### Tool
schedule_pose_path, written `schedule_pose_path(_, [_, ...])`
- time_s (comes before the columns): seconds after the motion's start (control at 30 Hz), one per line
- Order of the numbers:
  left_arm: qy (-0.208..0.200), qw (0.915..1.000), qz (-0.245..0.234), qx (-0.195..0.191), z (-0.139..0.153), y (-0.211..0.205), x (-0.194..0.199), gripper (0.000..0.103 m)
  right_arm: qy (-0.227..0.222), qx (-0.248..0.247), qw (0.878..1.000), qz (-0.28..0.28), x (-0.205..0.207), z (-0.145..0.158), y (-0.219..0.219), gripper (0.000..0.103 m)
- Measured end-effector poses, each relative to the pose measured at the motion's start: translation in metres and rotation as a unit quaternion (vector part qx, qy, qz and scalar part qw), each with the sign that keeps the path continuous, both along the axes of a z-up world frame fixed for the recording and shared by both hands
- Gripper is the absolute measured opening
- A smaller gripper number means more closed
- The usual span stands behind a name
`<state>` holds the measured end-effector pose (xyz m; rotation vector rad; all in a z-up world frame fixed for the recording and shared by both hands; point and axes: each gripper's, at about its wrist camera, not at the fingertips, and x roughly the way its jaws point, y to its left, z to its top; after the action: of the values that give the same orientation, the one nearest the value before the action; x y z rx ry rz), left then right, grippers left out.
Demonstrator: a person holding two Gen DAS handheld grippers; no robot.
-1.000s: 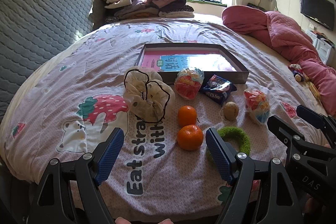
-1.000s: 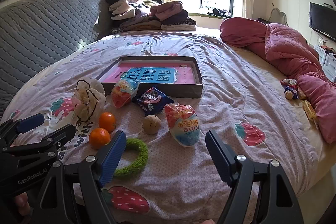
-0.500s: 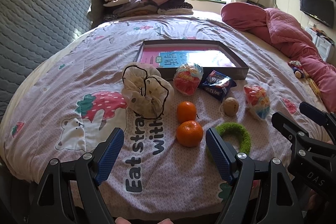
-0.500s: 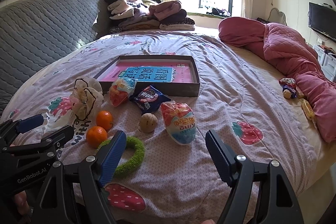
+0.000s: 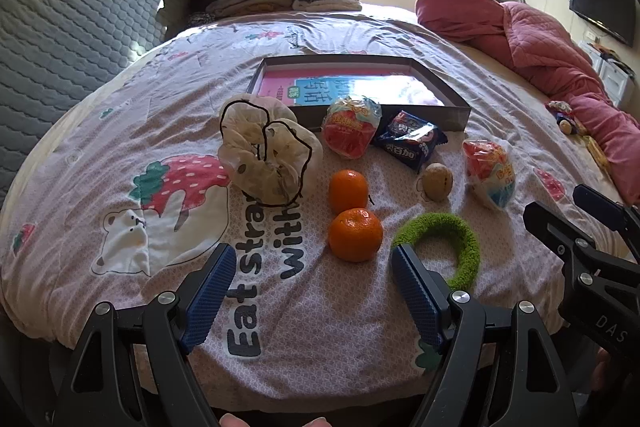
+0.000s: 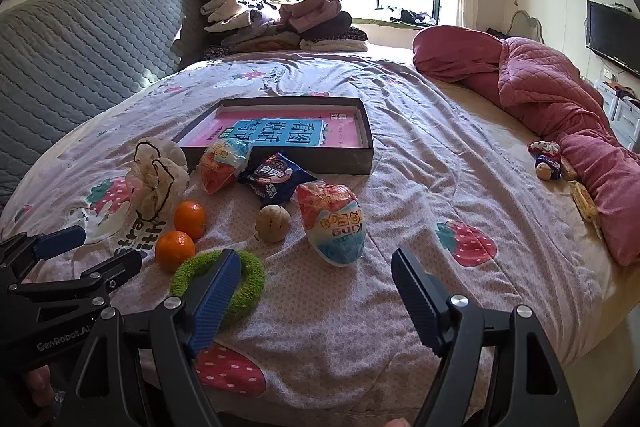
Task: Organize objects
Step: 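Move left gripper toward an orange while right gripper approaches the green fuzzy ring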
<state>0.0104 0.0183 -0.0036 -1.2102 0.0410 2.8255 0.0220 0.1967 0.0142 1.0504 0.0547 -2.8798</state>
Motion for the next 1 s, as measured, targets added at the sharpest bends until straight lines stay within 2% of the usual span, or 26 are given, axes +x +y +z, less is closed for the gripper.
schedule_pose_path(0.3, [-0.014, 0.9999, 0.0, 0.001, -0.011, -0.001, -0.007, 0.081, -0.022, 0.003, 1.0, 0.012, -0.006, -0.015, -0.004, 0.077])
schedule_pose_path(1.0, [-0.034, 0.999, 0.0, 0.031, -0.034, -0.006, -0.036, 0.081, -0.06, -0.025, 0.998, 0.02, -0.026, -0.042, -0.009, 0.077])
